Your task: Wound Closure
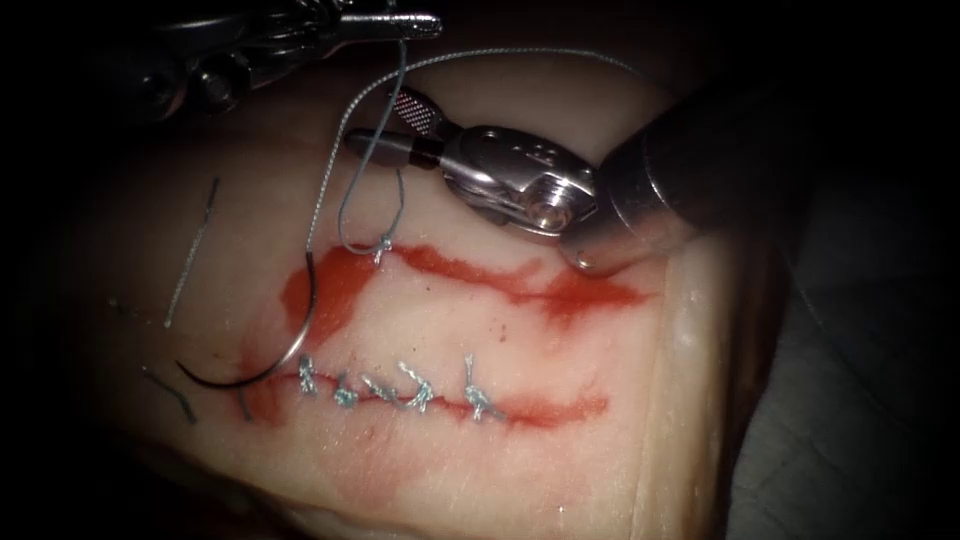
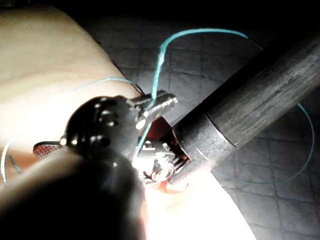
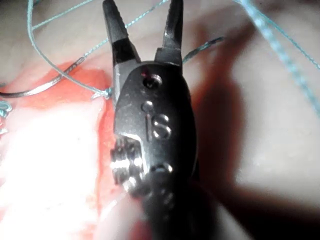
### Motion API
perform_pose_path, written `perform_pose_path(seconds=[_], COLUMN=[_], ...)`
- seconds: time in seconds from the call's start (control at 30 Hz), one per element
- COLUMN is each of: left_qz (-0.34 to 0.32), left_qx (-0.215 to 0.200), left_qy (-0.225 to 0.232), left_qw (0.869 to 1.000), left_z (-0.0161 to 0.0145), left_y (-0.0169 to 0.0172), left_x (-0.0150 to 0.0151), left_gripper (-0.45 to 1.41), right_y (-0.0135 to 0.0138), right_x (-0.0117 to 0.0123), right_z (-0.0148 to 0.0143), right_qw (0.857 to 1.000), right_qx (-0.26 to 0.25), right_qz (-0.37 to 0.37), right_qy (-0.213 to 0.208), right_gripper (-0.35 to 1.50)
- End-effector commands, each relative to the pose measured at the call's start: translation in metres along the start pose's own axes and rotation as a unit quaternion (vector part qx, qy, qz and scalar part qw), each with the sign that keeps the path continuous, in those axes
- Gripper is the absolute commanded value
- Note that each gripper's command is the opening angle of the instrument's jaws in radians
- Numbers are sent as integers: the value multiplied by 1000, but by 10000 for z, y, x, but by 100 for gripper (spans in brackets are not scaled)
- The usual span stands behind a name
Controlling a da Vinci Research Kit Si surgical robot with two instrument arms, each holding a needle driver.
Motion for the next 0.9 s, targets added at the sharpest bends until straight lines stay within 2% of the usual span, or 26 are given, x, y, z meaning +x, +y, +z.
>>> perform_pose_path(seconds=[0.03, 0.07, 0.13, 0.17, 0.23, 0.3, 0.33, 0.4, 0.43, 0.5, 0.7, 0.73, 0.8, 0.9], left_qz=[6, 14, 68, 75, 93, 99, 111, 116, 106, 92, 71, 72, 68, 71], left_qx=[-1, -8, -60, -64, -72, -77, -84, -88, -93, -107, -138, -143, -156, -165], left_qy=[0, -1, 2, 13, 44, 49, 58, 58, 58, 54, 53, 54, 52, 53], left_qw=[1000, 1000, 996, 995, 992, 991, 989, 988, 988, 988, 987, 986, 984, 982], left_z=[4, 3, -4, -8, -17, -20, -27, -29, -36, -44, -60, -63, -70, -74], left_y=[14, 17, 38, 44, 61, 65, 76, 79, 86, 88, 80, 78, 72, 68], left_x=[0, 2, 22, 31, 57, 64, 81, 86, 95, 103, 116, 118, 128, 134], left_gripper=[-45, -45, -45, -45, -45, -45, -45, -45, -45, -45, -45, -45, -45, -45], right_y=[12, 16, 31, 34, 40, 41, 43, 44, 44, 43, 37, 36, 34, 31], right_x=[5, 5, 4, 3, -3, -4, -6, -6, -6, -5, -5, -5, -6, -5], right_z=[16, 17, 19, 19, 18, 18, 16, 16, 14, 12, 3, 1, -1, -4], right_qw=[1000, 999, 994, 991, 981, 979, 974, 971, 967, 966, 967, 967, 961, 962], right_qx=[-19, -27, -63, -73, -110, -119, -141, -155, -159, -132, -81, -58, 44, 101], right_qz=[2, 20, 84, 96, 135, 139, 144, 145, 148, 159, 173, 179, 194, 188], right_qy=[-7, -12, -42, -51, -82, -88, -103, -111, -131, -154, -168, -175, -193, -171], right_gripper=[4, 0, -30, -35, -35, -35, -35, -35, -35, -35, -35, -35, -35, -32])
